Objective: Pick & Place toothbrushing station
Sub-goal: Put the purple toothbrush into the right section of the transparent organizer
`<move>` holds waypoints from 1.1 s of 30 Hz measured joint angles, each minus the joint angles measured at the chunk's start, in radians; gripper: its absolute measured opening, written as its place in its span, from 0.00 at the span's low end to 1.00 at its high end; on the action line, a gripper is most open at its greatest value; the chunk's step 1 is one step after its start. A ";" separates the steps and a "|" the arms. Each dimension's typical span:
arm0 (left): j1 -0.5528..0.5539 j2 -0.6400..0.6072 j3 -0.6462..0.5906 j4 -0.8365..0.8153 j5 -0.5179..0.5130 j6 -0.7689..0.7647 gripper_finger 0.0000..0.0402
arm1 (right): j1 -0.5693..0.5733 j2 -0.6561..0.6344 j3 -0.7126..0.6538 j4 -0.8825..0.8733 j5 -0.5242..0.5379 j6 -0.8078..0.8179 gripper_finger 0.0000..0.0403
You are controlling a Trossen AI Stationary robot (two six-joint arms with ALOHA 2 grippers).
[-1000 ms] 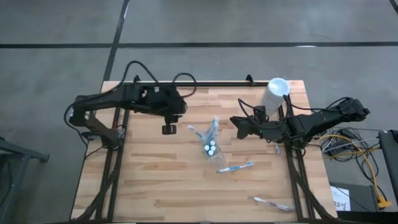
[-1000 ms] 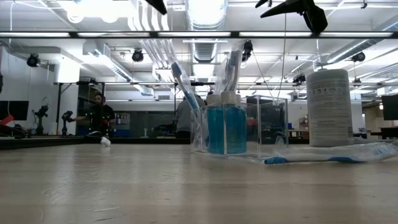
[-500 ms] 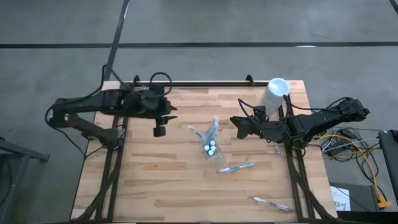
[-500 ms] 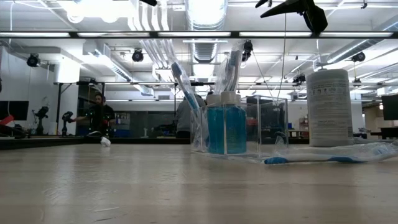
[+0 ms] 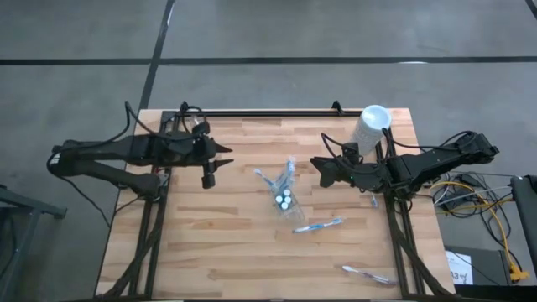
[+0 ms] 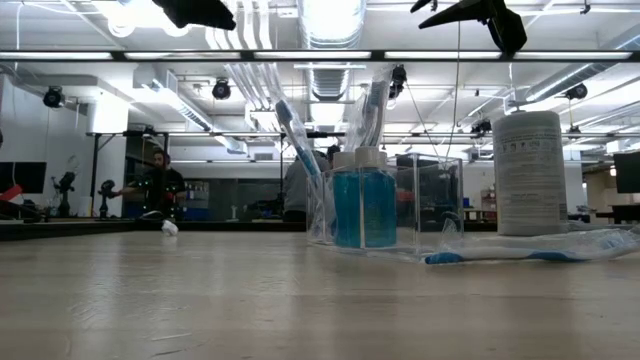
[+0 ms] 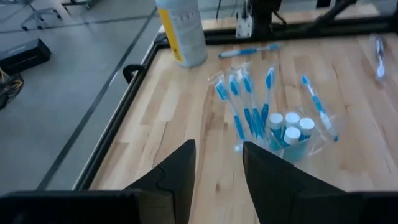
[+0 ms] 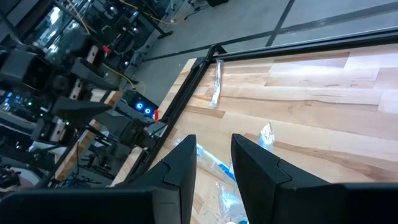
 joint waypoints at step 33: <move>0.002 -0.089 -0.181 0.033 -0.332 -0.597 0.34 | 0.000 0.000 0.000 0.000 0.000 0.000 0.24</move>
